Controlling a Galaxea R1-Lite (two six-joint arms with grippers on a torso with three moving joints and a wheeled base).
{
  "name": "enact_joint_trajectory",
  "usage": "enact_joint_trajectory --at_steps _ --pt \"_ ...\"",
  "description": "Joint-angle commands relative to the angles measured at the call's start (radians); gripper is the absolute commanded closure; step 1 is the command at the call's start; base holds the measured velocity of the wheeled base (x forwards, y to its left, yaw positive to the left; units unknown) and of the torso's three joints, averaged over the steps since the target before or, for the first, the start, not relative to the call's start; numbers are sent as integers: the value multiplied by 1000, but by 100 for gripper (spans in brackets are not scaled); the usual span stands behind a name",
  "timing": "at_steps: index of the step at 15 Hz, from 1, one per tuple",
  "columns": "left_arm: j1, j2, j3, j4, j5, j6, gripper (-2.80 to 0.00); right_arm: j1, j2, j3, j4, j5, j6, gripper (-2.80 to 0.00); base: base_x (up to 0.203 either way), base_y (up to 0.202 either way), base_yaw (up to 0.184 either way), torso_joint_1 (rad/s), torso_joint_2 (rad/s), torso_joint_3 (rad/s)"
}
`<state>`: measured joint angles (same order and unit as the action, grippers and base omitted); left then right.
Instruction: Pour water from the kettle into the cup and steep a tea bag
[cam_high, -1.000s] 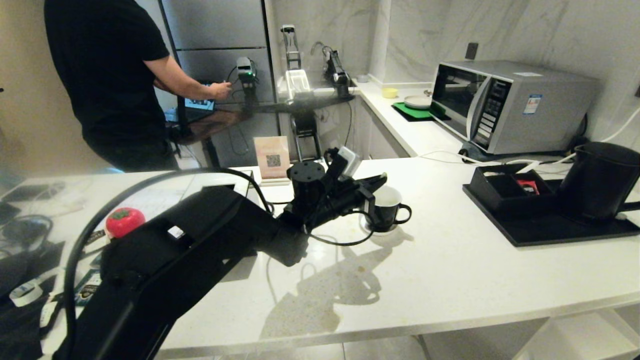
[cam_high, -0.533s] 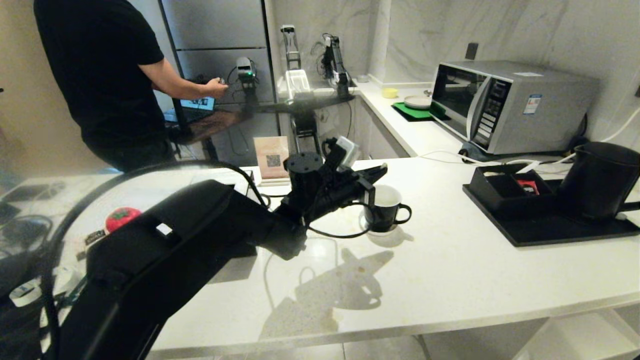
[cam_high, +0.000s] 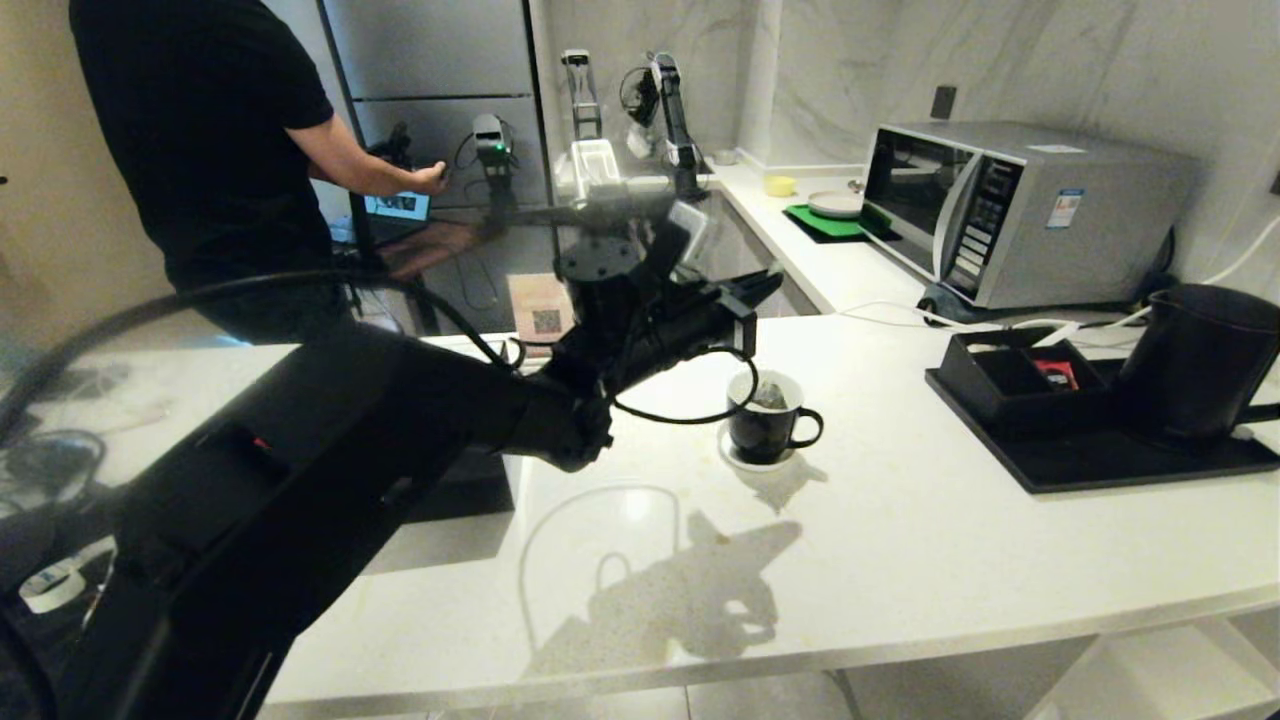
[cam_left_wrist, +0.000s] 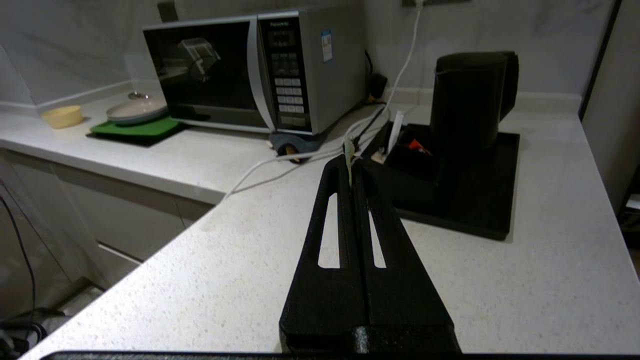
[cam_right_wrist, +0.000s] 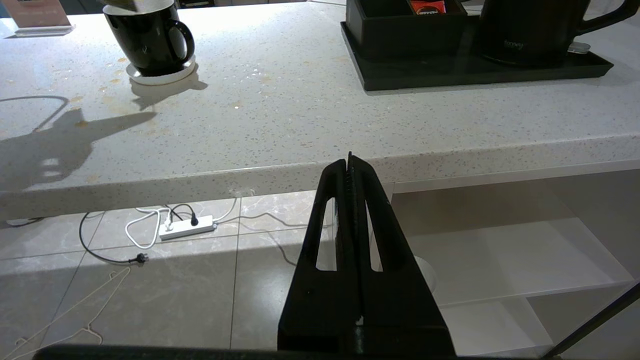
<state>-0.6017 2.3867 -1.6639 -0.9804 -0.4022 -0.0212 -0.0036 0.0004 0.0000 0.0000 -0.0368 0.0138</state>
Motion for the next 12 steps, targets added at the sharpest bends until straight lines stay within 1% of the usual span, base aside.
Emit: enact_joint_trajectory --at_steps 1,12 --pt "0 -12 -13 -3 -3 0 0 -1 0 0 0 0 0 0 0 0 0 0 0 0" --pt "2 5 0 -20 5 0 0 1 0 0 0 0 0 0 0 0 0 0 0 0"
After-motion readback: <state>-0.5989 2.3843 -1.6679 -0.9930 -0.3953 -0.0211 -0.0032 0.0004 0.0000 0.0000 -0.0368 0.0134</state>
